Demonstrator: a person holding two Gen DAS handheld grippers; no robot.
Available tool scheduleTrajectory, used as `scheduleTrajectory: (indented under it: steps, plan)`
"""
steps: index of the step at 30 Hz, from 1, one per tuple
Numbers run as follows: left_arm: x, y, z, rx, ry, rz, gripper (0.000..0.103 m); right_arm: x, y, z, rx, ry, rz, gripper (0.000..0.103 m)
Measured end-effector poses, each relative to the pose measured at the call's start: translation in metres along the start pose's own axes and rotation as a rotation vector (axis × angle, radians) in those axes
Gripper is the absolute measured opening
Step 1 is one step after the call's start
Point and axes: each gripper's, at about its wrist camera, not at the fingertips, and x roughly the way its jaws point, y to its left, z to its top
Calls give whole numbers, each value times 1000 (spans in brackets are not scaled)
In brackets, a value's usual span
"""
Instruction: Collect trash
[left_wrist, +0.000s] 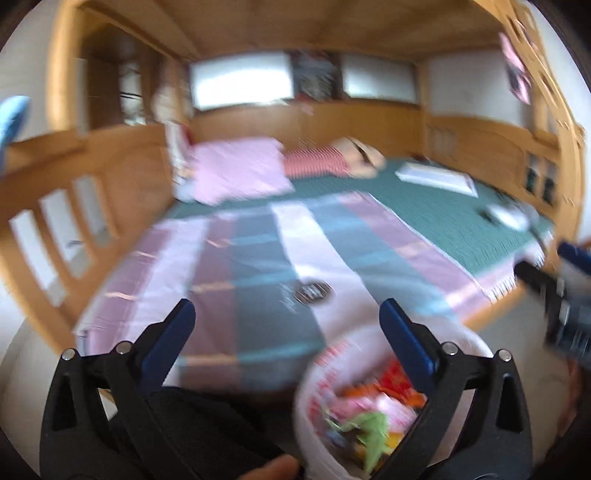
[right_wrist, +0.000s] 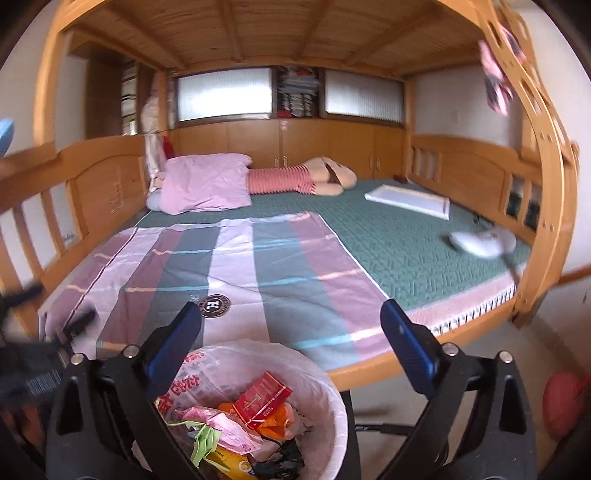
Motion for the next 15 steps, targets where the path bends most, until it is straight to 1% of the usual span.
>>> scheduleTrajectory:
  steps: [4,6,9,15]
  plan:
    - [-16,24,11,-43,-58,74,99,-7,17,5,-31,-27,50,100]
    - [-21,31,12,-48,-64,104,99,-8,20,7,-32,-31,63,100]
    - [-24,38,12,-68,-60,110,99,-9,19,7,-31,-33,73,100]
    - [-26,39,13,-63,-52,106,99,-9,18,7,-25,-33,67,100]
